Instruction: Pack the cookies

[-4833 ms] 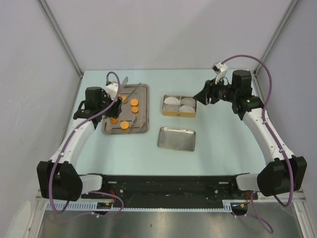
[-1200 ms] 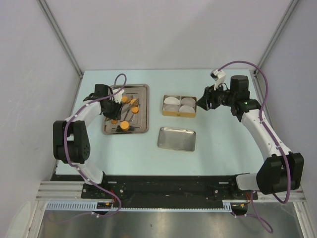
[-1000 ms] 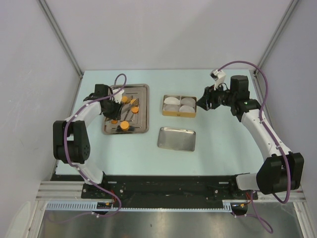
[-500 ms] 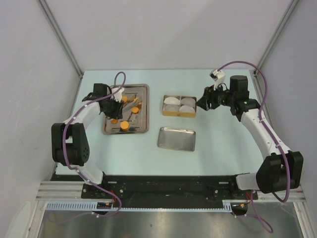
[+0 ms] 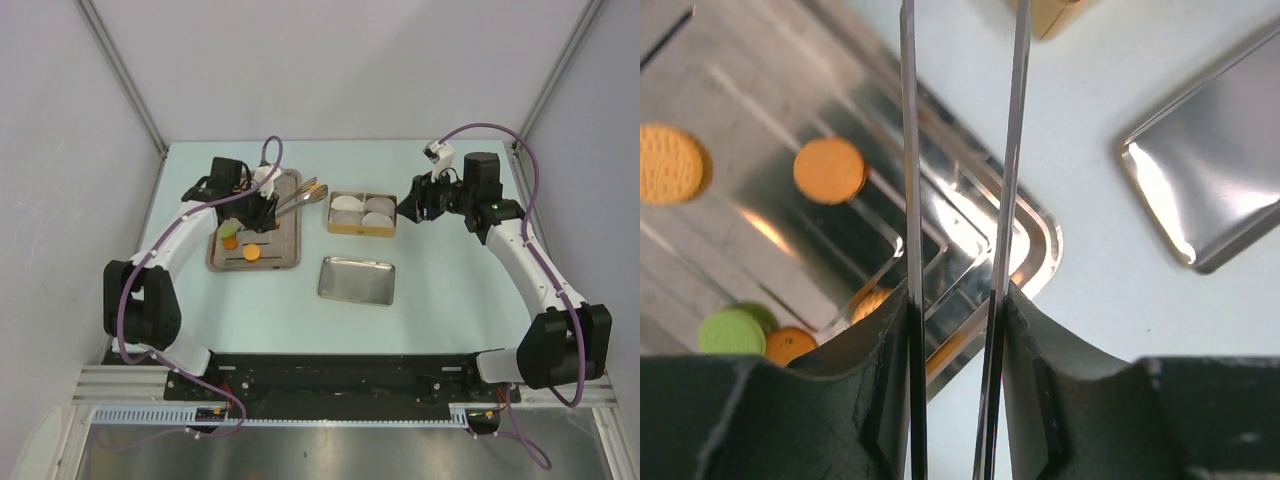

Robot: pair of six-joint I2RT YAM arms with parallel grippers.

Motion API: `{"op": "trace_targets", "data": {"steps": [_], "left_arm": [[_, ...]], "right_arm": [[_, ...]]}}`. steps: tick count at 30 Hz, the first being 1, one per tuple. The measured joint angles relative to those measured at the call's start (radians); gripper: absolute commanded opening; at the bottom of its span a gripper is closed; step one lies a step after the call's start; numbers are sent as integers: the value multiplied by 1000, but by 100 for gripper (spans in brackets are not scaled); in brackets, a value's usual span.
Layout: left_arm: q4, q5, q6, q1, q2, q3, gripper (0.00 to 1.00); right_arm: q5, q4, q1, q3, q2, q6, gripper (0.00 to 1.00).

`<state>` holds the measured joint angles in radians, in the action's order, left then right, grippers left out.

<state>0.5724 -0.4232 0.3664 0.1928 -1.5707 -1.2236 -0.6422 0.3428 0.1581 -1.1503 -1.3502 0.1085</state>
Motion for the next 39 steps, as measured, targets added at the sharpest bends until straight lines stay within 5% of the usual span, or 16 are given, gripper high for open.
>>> {"op": "trace_targets", "data": {"steps": [15,39], "left_arm": [[15,22,0,191,-93,-130,27],[1,81,0,224,-148,-119,28]], "right_arm": [[3,1,-18,0,-3,1,54],[2,4,-25,0,-7,2,54]]}}
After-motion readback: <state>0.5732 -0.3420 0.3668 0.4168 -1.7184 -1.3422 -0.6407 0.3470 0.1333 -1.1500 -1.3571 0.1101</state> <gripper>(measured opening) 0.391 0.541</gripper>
